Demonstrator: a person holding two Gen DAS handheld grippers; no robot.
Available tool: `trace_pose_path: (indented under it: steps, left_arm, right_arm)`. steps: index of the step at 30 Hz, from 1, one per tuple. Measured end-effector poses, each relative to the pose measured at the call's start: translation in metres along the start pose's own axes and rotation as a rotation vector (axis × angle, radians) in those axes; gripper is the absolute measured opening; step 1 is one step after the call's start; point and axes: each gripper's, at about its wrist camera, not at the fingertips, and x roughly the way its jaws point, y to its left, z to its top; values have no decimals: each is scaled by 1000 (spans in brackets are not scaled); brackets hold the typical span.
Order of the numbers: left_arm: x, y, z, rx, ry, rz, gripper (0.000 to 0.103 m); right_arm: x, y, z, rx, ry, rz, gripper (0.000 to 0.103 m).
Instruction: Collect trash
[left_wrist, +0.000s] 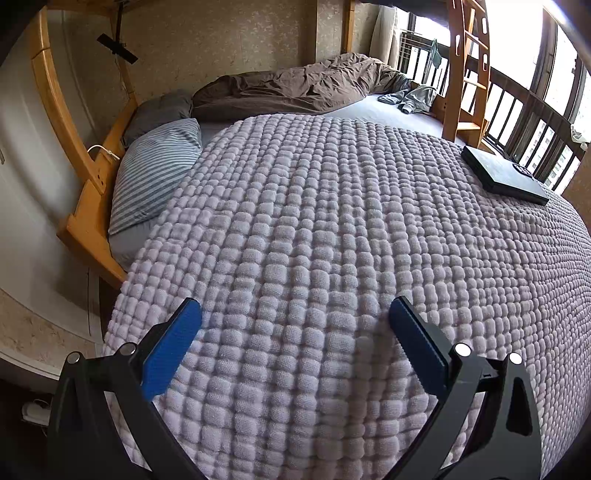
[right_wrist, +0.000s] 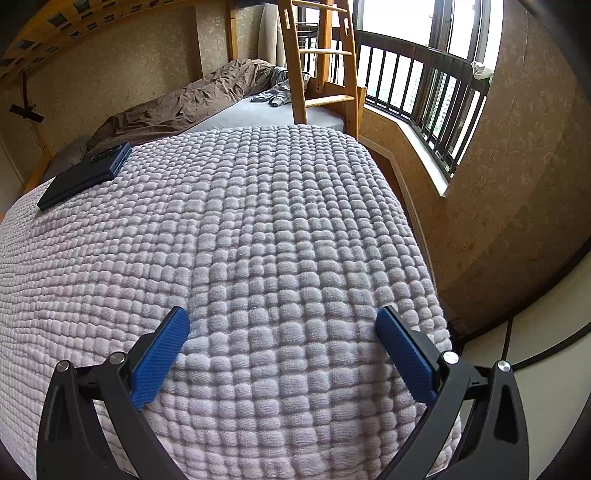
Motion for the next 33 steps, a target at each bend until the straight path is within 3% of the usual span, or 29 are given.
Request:
trace_pose_path:
  steps: [33]
  left_arm:
    - [1,0,1,-1,0,-2,102]
  right_arm:
    - [-1,0,-1,-2,1,0,99]
